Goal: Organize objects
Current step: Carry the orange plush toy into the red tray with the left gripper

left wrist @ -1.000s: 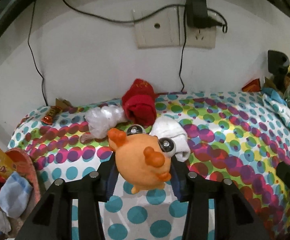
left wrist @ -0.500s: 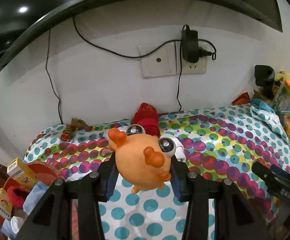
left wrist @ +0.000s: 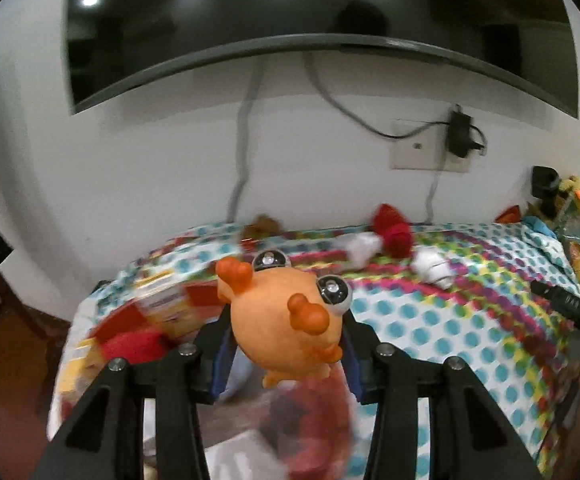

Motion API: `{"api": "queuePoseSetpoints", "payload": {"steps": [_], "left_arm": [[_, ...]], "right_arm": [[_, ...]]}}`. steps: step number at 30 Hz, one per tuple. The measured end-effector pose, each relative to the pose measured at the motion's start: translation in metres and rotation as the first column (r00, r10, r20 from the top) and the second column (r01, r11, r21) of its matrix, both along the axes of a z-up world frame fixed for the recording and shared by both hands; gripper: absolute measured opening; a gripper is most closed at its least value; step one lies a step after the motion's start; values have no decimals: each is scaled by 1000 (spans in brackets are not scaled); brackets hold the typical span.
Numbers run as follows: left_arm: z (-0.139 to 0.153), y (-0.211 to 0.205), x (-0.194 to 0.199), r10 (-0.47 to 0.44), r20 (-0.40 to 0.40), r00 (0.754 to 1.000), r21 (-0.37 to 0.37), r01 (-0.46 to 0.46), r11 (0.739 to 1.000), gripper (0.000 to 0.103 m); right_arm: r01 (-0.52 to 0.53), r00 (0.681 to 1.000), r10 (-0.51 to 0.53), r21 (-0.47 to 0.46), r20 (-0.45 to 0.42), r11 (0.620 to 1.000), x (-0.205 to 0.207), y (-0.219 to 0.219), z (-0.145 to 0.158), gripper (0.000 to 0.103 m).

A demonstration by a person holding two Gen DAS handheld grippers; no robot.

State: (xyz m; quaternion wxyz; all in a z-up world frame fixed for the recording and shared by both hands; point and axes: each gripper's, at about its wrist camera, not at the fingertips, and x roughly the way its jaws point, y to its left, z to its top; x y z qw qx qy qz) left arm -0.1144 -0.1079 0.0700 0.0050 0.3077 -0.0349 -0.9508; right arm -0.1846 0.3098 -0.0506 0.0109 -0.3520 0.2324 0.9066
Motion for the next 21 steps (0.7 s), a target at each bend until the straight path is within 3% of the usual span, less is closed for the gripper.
{"api": "queuePoseSetpoints", "payload": {"steps": [8, 13, 21], "left_arm": [[-9, -99, 11, 118, 87, 989, 89, -126, 988, 46], [-25, -109, -1, 116, 147, 982, 123, -134, 983, 46], [-60, -101, -17, 127, 195, 972, 73, -144, 987, 46]], "right_arm": [[0, 1000, 0, 0, -2, 1000, 0, 0, 0, 103], [0, 1000, 0, 0, -2, 1000, 1, 0, 1, 103], [0, 1000, 0, 1, 0, 1000, 1, 0, 1, 103]]}}
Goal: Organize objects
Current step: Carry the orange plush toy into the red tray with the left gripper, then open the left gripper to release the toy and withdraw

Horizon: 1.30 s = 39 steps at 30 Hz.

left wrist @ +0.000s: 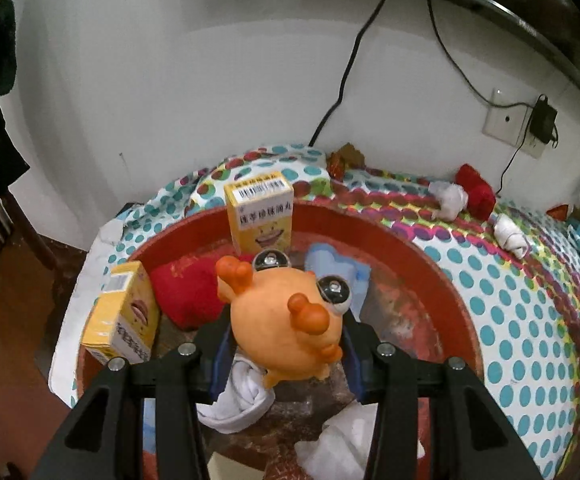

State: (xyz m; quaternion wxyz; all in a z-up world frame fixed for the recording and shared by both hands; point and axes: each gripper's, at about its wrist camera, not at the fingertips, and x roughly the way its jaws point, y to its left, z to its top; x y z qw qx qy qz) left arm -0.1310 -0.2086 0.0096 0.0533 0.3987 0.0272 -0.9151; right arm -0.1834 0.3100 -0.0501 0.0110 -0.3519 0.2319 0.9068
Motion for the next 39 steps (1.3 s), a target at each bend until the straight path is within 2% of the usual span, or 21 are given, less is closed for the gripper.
{"api": "queuePoseSetpoints", "payload": {"steps": [11, 16, 19, 23, 25, 28, 31, 39], "left_arm": [[-36, 10, -7, -5, 61, 998, -19, 6, 1000, 46], [-35, 8, -12, 13, 61, 998, -48, -10, 999, 46], [-34, 0, -19, 44, 68, 997, -37, -41, 998, 46], [-33, -16, -24, 126, 83, 989, -12, -126, 992, 46], [-37, -18, -23, 147, 95, 985, -26, -145, 989, 46], [-38, -10, -19, 103, 93, 990, -29, -101, 994, 47], [-41, 3, -14, 69, 88, 994, -71, -63, 995, 47], [-42, 0, -18, 102, 103, 989, -44, -97, 994, 51]], "right_arm": [[2, 1000, -2, -1, 0, 1000, 1, 0, 0, 103], [-2, 1000, 2, 1, 1, 1000, 1, -2, 0, 103], [0, 1000, 0, -1, 1, 1000, 1, -2, 0, 103], [-1, 1000, 1, 0, 0, 1000, 1, -2, 0, 103], [-1, 1000, 1, 0, 2, 1000, 1, -2, 0, 103], [-2, 1000, 2, 1, 0, 1000, 1, -2, 0, 103], [-1, 1000, 1, 1, 2, 1000, 1, -2, 0, 103], [-2, 1000, 2, 0, 3, 1000, 2, -2, 1, 103]]}}
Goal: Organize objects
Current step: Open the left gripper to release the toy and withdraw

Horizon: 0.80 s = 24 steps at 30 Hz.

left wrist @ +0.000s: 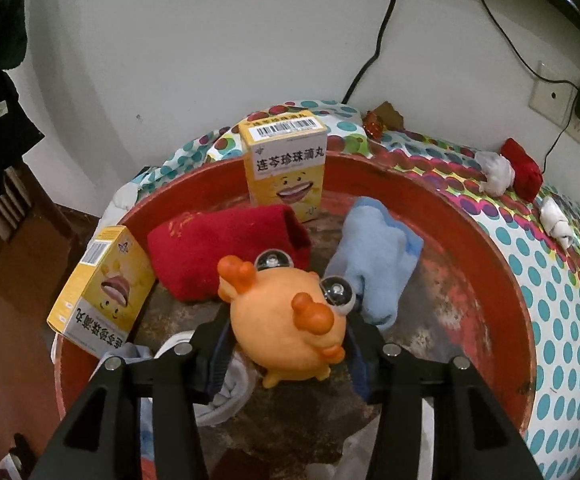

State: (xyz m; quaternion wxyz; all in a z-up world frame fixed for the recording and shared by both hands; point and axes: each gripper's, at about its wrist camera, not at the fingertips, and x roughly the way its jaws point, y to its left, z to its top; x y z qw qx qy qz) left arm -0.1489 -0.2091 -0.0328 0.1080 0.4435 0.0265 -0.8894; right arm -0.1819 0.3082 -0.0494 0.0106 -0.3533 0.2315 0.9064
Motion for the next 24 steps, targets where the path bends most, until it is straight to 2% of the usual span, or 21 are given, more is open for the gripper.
{"api": "queuePoseSetpoints", "payload": {"steps": [3, 5, 9, 12, 14, 15, 17, 19, 22, 24], "left_arm": [[-1, 6, 0, -14, 13, 1000, -32, 15, 999, 51], [-1, 6, 2, -15, 2, 1000, -14, 15, 1000, 54], [-2, 8, 3, -27, -1, 1000, -24, 27, 999, 58], [8, 5, 6, -25, -9, 1000, 0, 25, 1000, 59], [26, -3, 14, -25, -70, 997, 63, 29, 998, 59], [36, -5, 19, -22, -104, 994, 65, 28, 997, 59], [63, -11, 32, -41, -187, 982, 97, 60, 993, 60], [97, -18, 56, -42, -303, 952, 132, 86, 987, 65], [137, -22, 99, -24, -435, 900, 117, 83, 990, 74], [146, -18, 139, -12, -498, 867, 97, 69, 993, 81]], "right_arm": [[1, 1000, -1, 0, -1, 1000, 0, 0, 0, 103], [-1, 1000, 1, 0, -1, 1000, 0, 0, 0, 103], [-2, 1000, 2, 0, 0, 1000, 0, 0, 0, 103], [-2, 1000, 2, -1, 0, 1000, 0, 0, 0, 103], [-1, 1000, 1, 0, 2, 1000, -1, 0, 0, 103], [-1, 1000, 1, 0, 4, 1000, -1, -1, 0, 103], [-2, 1000, 2, 0, 5, 1000, -1, -1, -1, 103], [-2, 1000, 2, 0, 6, 1000, -1, -1, -1, 103], [-6, 1000, 6, 2, 17, 1000, -3, -3, -2, 103], [-13, 1000, 13, 4, 22, 1000, -4, -3, -4, 103]]}}
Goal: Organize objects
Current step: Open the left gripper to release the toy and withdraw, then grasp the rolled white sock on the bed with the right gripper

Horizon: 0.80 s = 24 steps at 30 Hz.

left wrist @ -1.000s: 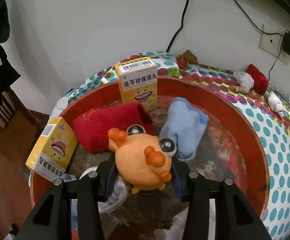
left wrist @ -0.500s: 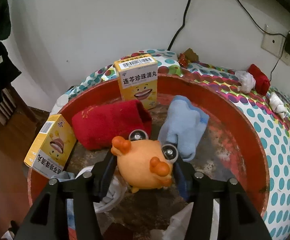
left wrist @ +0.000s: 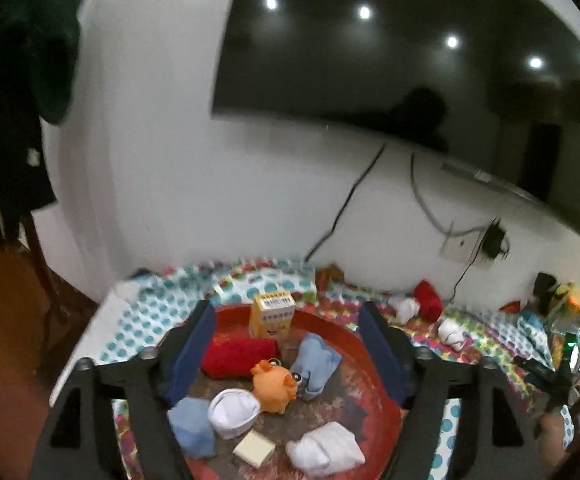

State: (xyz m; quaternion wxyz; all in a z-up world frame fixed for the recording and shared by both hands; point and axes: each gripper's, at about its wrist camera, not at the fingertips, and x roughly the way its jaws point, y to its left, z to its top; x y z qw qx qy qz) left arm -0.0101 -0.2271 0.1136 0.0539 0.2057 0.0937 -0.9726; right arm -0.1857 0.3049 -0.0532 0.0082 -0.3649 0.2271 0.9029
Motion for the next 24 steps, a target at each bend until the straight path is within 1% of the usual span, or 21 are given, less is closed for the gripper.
{"api": "queuePoseSetpoints", "payload": {"steps": [2, 4, 5, 6, 7, 9, 11, 12, 13, 15, 16, 18, 19, 21, 24], "left_arm": [[-8, 8, 29, 0, -32, 999, -19, -1, 1000, 81], [-27, 17, 54, 10, -34, 999, -26, -11, 1000, 81], [-44, 24, 65, 11, -24, 1000, -6, -12, 1000, 81], [-55, 27, 72, 2, -21, 1000, 14, -2, 1000, 81], [-73, 32, 80, -11, -9, 1000, 45, 12, 999, 81], [-94, 36, 85, -24, 27, 999, 92, 21, 996, 81], [-105, 38, 86, -49, 48, 998, 137, 42, 990, 81], [-107, 39, 84, -58, 57, 997, 145, 50, 988, 81], [-107, 40, 84, -69, 44, 997, 140, 62, 988, 81], [-109, 42, 85, -51, 20, 999, 95, 49, 994, 81], [-110, 43, 84, -47, 25, 999, 76, 45, 996, 81], [-108, 40, 86, -63, 10, 998, 93, 62, 994, 81], [-108, 41, 85, -68, 9, 998, 88, 67, 994, 81], [-108, 43, 83, -67, 21, 998, 55, 66, 996, 81], [-113, 40, 78, -92, 47, 995, 77, 88, 993, 81]], "right_arm": [[-7, 1000, 7, 9, 14, 1000, -2, -1, -1, 103], [-11, 999, 9, 43, 34, 999, -4, -6, -1, 103], [-13, 999, 10, 66, 48, 998, -6, -8, -1, 103], [-20, 997, 11, 115, 75, 993, -10, -15, -1, 103], [-29, 995, 13, 159, 99, 987, -12, -21, -1, 103], [-75, 989, 38, 270, 140, 960, -15, -41, 0, 103], [-120, 986, 75, 320, 148, 940, -17, -59, 4, 103], [-133, 985, 87, 330, 149, 934, -18, -68, 6, 103], [-139, 985, 94, 333, 145, 933, -20, -77, 9, 103], [-145, 984, 102, 330, 143, 933, -30, -91, 15, 103], [-152, 983, 108, 332, 148, 931, -37, -101, 18, 103], [-171, 980, 123, 346, 156, 923, -52, -119, 22, 103], [-191, 977, 144, 347, 156, 918, -61, -130, 24, 103], [-223, 971, 175, 366, 162, 904, -76, -148, 26, 103], [-237, 967, 170, 431, 187, 871, -99, -173, 25, 103]]}}
